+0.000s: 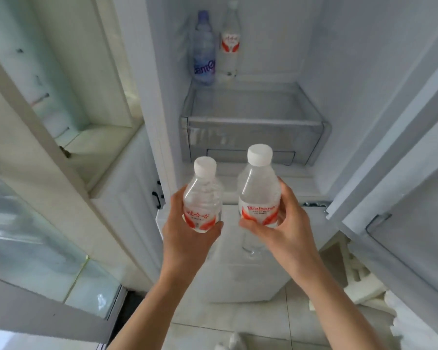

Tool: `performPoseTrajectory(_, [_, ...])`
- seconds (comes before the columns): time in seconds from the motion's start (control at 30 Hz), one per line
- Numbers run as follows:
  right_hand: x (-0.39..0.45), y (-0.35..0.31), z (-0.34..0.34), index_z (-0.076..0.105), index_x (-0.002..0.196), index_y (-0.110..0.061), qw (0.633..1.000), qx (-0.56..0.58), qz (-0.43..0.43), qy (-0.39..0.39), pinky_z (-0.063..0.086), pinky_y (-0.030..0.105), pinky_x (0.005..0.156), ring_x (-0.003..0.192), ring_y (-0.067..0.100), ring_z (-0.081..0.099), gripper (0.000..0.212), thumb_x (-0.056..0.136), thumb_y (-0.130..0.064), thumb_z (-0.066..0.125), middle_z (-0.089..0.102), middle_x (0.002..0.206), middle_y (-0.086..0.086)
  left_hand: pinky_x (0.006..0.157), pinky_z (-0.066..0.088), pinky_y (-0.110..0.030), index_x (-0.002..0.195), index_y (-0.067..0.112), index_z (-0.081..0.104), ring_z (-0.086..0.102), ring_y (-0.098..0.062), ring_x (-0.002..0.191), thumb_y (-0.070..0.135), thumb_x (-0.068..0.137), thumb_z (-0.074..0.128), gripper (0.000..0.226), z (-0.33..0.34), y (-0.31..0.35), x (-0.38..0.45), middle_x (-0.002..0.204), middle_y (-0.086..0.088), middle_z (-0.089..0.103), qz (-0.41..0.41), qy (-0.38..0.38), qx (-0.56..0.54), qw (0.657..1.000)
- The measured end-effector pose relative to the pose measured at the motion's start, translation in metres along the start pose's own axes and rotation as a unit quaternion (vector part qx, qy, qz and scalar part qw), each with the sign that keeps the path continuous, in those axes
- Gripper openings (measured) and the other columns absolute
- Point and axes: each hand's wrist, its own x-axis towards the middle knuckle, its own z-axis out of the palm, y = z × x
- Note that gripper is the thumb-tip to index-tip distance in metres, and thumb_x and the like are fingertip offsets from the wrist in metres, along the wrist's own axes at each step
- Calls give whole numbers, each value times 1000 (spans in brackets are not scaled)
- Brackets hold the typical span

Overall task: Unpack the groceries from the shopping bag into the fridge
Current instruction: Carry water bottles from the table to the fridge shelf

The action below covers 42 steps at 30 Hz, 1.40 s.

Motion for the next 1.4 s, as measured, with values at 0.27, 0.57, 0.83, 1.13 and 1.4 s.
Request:
performPoseTrajectory(0.27, [115,-21,-22,48,130,-25,995,12,-56,76,52,15,80,98,-1,63,74,67,-15,84,66,104,-20,69,48,-9,120,31,49,60,8,89,10,59,88,76,39,42,112,95,24,62,75,4,-29,997])
performPoseTrajectory(0.57, [258,-45,-48,54,122,-17,980,46,-122,148,50,11,71,87,-3,66,68,63,-5,84,68,100,-11,79,52,-18,121,28,49,63,1,95,7,61,86,73,98,109,237,104,17,63,124,58,-107,985])
performPoseTrajectory(0.83, [342,-15,-53,51,127,-23,984,65,-98,135,54,21,80,95,2,66,73,64,-5,83,67,108,-10,76,48,-7,127,22,50,60,5,91,2,62,85,77,149,113,317,102,21,59,142,59,-123,980])
performPoseTrajectory(1.13, [373,14,-53,48,133,-25,986,46,-93,131,55,33,90,99,3,65,80,64,-7,84,67,113,-10,93,54,-39,130,28,49,63,-7,103,3,60,85,82,176,94,352,115,10,63,152,57,-126,979])
performPoseTrajectory(1.4, [367,25,-45,32,145,-21,986,-3,-106,130,46,31,103,121,5,53,90,70,-16,82,53,135,-5,99,50,-35,142,32,38,57,-3,116,12,66,85,92,177,78,350,129,12,58,177,28,-115,977])
